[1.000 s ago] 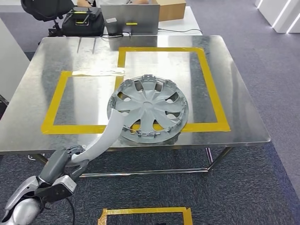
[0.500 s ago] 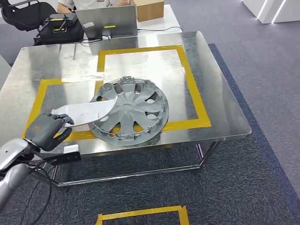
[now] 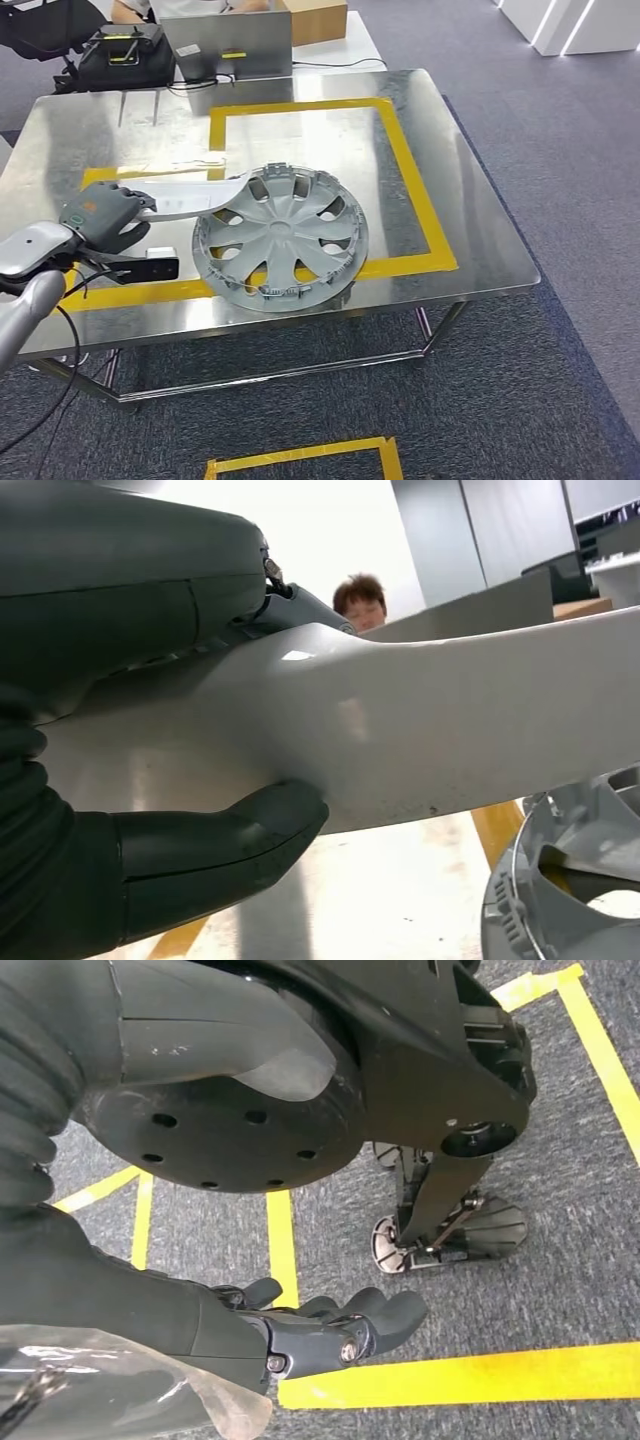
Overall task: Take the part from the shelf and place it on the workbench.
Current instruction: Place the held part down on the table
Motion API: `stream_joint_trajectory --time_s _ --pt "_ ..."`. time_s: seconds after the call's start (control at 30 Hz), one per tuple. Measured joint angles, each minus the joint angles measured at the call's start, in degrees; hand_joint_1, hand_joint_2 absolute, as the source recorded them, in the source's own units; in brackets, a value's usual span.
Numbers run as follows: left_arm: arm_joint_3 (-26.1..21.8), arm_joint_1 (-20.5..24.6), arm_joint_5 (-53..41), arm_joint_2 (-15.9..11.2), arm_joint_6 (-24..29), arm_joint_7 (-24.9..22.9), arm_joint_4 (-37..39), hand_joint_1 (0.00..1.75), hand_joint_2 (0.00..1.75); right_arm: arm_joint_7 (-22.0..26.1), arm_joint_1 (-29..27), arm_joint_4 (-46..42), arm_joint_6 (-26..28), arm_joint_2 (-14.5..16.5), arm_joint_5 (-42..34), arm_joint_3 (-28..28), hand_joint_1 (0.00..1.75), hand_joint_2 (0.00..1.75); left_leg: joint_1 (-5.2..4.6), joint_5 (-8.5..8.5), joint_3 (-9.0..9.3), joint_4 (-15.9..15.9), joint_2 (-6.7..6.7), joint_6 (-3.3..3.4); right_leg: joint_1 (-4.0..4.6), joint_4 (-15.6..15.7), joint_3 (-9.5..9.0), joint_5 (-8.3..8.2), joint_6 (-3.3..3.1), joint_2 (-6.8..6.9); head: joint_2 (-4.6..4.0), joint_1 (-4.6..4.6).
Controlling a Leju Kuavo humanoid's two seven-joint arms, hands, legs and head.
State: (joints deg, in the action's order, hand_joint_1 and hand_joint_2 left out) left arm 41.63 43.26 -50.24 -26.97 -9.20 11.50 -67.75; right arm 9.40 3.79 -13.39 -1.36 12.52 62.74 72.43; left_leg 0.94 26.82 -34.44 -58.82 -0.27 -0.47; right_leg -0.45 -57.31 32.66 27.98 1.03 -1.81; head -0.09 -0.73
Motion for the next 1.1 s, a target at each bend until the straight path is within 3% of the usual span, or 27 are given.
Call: stream_joint_trajectory --time_s 0.17,0.33,0.6,0.83,1.1 --pt "2.6 5.4 2.3 3.2 -2.0 -0.6 9.5 1.75 1.75 -0.2 -0.1 0.0 -0.5 -0.1 0.8 -0.2 0.00 1.75 -0.10 -0.09 -0.06 -0.1 0.02 0.16 -0.09 0.0 0.10 -0.13 0.44 -0.03 0.00 0.02" --pt "4.2 11.1 2.8 7.8 -0.6 -2.1 22.6 1.75 1.75 -0.8 0.0 0.0 -0.8 -0.2 1.6 -0.6 0.00 1.75 -0.07 -0.16 -0.04 -0.1 0.03 0.19 -0.06 -0.1 0.16 -0.14 0.45 -0.04 0.00 0.03" --pt "5.5 14.6 0.8 13.4 1.7 -7.1 37.1 1.75 1.75 -1.7 -0.1 0.3 -1.0 -0.3 1.8 -1.0 0.00 1.75 -0.04 -0.19 -0.04 -0.1 0.04 0.16 -0.03 -0.3 0.29 -0.12 0.43 -0.06 0.00 0.05" --pt "6.0 16.1 -0.3 14.3 3.1 -10.4 43.4 1.75 1.75 -1.9 0.0 0.4 -0.9 -0.3 1.6 -1.2 0.00 1.75 -0.01 -0.20 -0.03 0.0 0.05 0.14 0.01 -0.4 0.28 -0.11 0.41 -0.07 0.00 0.04" --pt "6.1 14.5 -2.2 10.9 6.1 -17.8 47.4 1.75 1.75 -2.6 -0.1 0.5 -1.0 -0.3 1.6 -1.4 0.00 1.75 0.03 -0.23 -0.05 0.0 0.05 0.10 0.05 -0.4 0.30 -0.09 0.39 -0.06 0.00 0.04"
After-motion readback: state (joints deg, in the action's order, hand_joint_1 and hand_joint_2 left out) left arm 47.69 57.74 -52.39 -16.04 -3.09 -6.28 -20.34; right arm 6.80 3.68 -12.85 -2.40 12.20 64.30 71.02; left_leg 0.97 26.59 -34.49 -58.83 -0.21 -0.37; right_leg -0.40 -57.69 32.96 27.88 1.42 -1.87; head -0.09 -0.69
